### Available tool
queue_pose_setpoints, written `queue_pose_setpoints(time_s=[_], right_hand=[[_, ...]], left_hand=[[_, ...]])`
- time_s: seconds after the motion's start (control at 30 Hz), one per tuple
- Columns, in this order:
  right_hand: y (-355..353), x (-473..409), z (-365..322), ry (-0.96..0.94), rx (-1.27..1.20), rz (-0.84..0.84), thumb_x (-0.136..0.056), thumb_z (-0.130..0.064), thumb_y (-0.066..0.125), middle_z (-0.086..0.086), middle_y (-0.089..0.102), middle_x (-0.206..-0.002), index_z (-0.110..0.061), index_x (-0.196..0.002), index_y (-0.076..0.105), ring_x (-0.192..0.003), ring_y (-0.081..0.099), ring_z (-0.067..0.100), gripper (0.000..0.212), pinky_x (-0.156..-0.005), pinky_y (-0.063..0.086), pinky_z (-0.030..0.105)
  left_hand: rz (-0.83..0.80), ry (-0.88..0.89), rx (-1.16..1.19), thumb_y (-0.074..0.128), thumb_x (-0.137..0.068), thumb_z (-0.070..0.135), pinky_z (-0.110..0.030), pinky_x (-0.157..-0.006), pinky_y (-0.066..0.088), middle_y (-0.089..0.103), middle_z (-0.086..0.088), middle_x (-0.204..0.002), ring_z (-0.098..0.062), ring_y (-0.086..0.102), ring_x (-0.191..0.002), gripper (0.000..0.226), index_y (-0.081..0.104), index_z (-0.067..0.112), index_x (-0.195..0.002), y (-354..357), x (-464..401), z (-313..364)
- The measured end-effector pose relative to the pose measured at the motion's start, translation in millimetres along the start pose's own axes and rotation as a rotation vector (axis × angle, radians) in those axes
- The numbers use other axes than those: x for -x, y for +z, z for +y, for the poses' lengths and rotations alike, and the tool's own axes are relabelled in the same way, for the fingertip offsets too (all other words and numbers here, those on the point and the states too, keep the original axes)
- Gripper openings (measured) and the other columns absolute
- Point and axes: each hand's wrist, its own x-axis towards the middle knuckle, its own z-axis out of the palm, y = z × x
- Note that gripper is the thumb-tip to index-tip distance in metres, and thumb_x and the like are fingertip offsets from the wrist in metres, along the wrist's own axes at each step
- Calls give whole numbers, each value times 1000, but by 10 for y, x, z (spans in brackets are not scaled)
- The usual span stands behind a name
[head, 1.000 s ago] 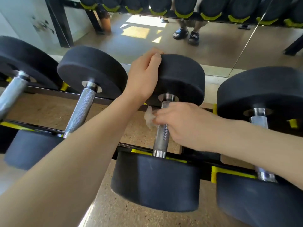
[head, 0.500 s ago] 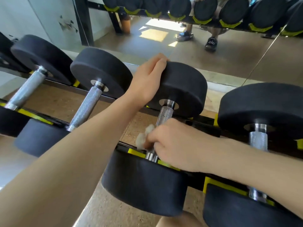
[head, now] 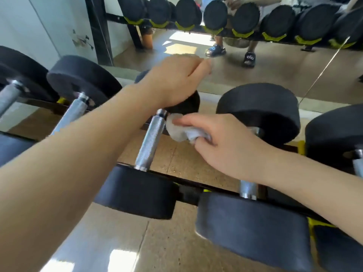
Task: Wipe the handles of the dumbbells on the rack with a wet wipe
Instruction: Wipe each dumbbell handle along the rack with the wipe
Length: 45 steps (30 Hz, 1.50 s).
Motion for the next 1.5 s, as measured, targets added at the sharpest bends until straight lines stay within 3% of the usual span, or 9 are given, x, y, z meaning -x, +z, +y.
queue_pose_setpoints(time_s=[0.07, 0.17, 0.37, 0.63, 0.9, 1.07, 1.27, 1.37, 1.5], right_hand=[[207, -205, -111, -151, 150, -13, -86, 5, 46, -6, 64, -125, -16, -137, 56, -105, 58, 8, 56, -91, 47, 26], [443, -531, -176, -226, 399, -41, -83, 12, 45, 0, 56, -135, -14, -145, 45, -89, 47, 20, 67, -77, 51, 41], [723, -877, -19, -103, 746, -150, -79, -5, 33, -3, 52, -140, -15, -148, 35, -93, 51, 21, 70, -80, 51, 35], [834, -809, 84, -34, 701, -73, -78, 0, 51, 6, 58, -135, -9, -137, 53, -92, 57, 25, 59, -77, 53, 35], [884, -737, 45, -13, 685, 11, -82, -7, 55, 14, 57, -131, 2, -131, 56, -101, 60, 28, 50, -79, 57, 38], [876, -725, 29, 57, 610, 56, -83, -5, 54, 12, 52, -114, 1, -130, 55, -79, 58, 23, 48, -55, 54, 34], [924, -674, 2, 328, 282, 288, -87, -6, 55, -5, 57, -118, -18, -134, 59, -103, 54, 6, 48, -86, 44, 15], [1005, -651, -76, 478, 114, 286, -87, -8, 56, -9, 64, -93, -28, -100, 63, -82, 57, 0, 25, -68, 44, 18], [976, -790, -1, 795, -726, 280, -57, -1, 56, 11, 53, -86, -9, -78, 56, -85, 53, 25, 23, -74, 42, 37]], left_hand=[[-20, -77, 94, 21, -109, 50, -36, -105, 41, 67, 1, -127, -19, 57, -120, 56, 69, 23, -122, -149, 53, -257], [-25, -201, 289, 26, -109, 52, -37, -103, 45, 69, 2, -115, -18, 61, -110, 55, 71, 22, -116, -168, 190, -613], [91, -322, 589, 28, -109, 45, -31, -87, 43, 64, 3, -98, -13, 57, -93, 49, 64, 11, -102, -33, 310, -1105], [198, -262, 630, 27, -110, 30, -16, -68, 36, 58, -20, -99, -4, 42, -74, 44, 53, -5, -100, 125, 317, -1205], [255, -280, 672, 26, -110, 34, -24, -67, 35, 49, -6, -82, -4, 40, -70, 47, 50, -3, -92, 186, 332, -1196], [263, -272, 647, 26, -109, 29, -24, -66, 33, 50, -11, -84, -6, 39, -73, 44, 50, -5, -95, 174, 334, -1185], [266, -266, 646, 25, -107, 30, -31, -71, 34, 53, -22, -93, -10, 41, -77, 44, 49, -5, -97, 168, 350, -1168], [263, -263, 640, 25, -108, 29, -26, -68, 33, 53, -18, -91, -6, 40, -73, 42, 50, -2, -95, 167, 350, -1167], [261, -278, 661, 23, -108, 33, -31, -72, 37, 56, -16, -94, -9, 44, -77, 45, 53, 1, -97, 202, 361, -1163]])
